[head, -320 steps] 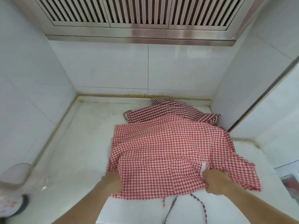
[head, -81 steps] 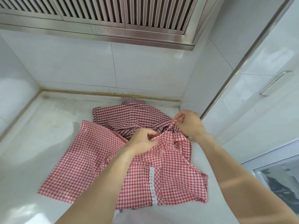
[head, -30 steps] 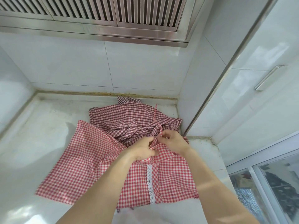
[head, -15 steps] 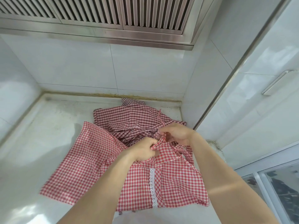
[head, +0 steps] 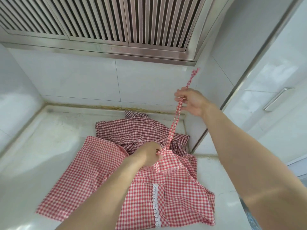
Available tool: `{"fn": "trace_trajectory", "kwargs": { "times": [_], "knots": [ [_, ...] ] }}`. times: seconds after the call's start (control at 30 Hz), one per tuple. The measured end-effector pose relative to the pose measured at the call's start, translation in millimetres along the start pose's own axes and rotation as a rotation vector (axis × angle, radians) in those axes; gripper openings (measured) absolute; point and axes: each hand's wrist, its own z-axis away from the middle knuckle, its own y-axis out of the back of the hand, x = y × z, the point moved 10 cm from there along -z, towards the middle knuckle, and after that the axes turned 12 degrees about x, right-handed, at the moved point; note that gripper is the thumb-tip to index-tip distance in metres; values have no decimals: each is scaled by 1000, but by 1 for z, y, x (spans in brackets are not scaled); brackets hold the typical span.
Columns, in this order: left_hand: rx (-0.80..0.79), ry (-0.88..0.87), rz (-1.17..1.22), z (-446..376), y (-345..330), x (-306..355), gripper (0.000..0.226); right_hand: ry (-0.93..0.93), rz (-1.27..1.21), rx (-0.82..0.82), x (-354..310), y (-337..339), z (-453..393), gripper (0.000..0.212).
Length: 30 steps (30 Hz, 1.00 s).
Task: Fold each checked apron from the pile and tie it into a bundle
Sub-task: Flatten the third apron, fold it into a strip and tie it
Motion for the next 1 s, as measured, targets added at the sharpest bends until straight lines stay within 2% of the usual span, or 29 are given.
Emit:
{"fn": "trace_trajectory", "kwargs": {
  "times": [0.07,0.1,0.17,0.2,0.23,0.3,0.33,0.4,0.43,0.5,0.57,0.63,0.73,0.87,1.0],
  "knots": [
    [122,-37,-15,-9,14,6,17,25,207,6,-3,7,-5,80],
    [179,-50,-1,-11,21,8,17,41,276,18,1,10,-7,92],
    [288,-88,10,-16,31,7,14,99,334,96,13,15,-2,99],
    [326,-111,11,-18,35,7,13,135,351,159,23,19,5,95],
    [332,-123,20,-20,36,4,17,182,391,230,37,24,14,81],
    [263,-101,55,-23,31,-8,33,242,612,259,79,25,34,30],
    [220,-85,72,-24,29,-18,43,227,691,186,105,19,43,10],
    [99,-54,63,-22,21,-40,62,98,651,-10,161,8,61,15],
    [42,-41,20,-19,19,-52,68,36,627,-83,182,5,66,32],
    [-31,-42,-95,-16,17,-72,65,-28,631,-164,205,3,73,66],
    [-41,-60,-136,-16,22,-81,50,-33,661,-200,209,0,73,80],
    [-24,-83,-83,-17,26,-77,38,-34,661,-231,203,-8,69,79],
    [11,-129,8,-15,30,-61,18,-61,754,-233,196,-16,57,60],
    [26,-166,10,-14,31,-54,11,-218,896,-272,206,-18,52,77],
    [13,-152,15,-14,34,-58,29,-246,467,-222,201,-29,45,51]
  ]
}}
